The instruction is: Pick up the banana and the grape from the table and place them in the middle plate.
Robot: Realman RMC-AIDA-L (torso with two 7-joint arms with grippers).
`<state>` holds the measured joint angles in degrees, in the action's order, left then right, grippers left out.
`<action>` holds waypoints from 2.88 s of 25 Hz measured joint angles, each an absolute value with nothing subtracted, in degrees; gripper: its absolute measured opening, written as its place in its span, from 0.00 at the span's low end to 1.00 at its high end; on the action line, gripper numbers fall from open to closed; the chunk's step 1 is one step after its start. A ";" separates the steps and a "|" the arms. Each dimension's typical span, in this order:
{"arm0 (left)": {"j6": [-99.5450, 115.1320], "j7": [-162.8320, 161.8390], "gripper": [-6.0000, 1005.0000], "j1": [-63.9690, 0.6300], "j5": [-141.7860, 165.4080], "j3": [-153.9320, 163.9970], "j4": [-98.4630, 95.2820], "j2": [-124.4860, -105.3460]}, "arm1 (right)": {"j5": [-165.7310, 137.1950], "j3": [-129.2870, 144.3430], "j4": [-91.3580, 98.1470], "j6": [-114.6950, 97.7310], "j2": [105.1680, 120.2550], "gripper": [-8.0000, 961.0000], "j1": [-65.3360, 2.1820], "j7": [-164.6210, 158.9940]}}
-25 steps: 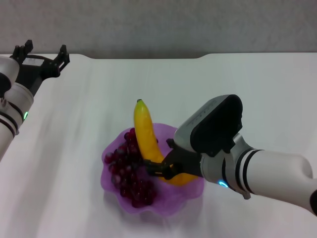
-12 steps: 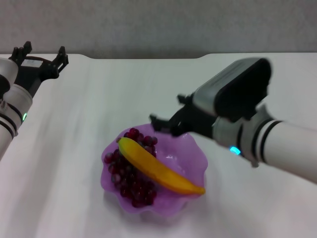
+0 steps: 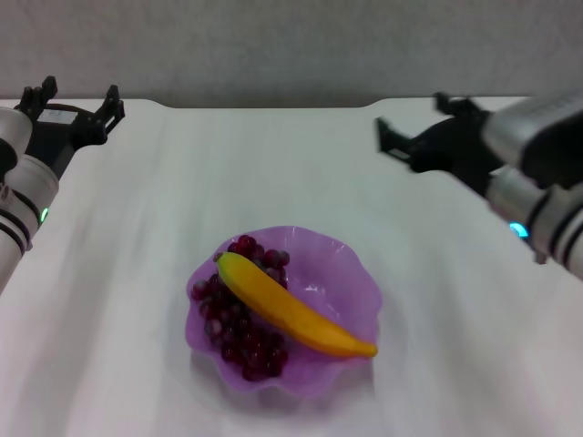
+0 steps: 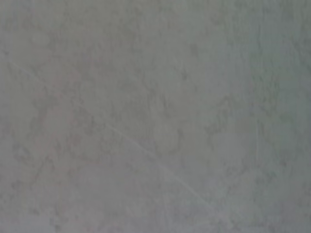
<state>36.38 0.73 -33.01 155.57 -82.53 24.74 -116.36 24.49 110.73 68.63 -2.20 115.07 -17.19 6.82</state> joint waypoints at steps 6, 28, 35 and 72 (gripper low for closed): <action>36.58 0.67 0.88 -33.03 155.54 -82.84 24.64 -116.36 | 26.80 107.22 60.67 -15.48 115.16 0.93 -15.46 6.45; 40.17 0.18 0.88 -36.25 155.03 -83.23 17.41 -116.88 | 32.67 100.54 22.19 -52.57 115.31 0.92 -23.75 -4.47; 40.29 0.12 0.88 -37.21 155.04 -84.67 15.14 -116.76 | 32.70 98.11 16.34 -53.02 115.05 0.92 -27.11 -2.70; 41.82 -8.12 0.88 -39.02 161.16 -87.03 11.69 -116.50 | 30.78 95.25 12.35 -52.17 115.05 0.92 -29.19 -4.34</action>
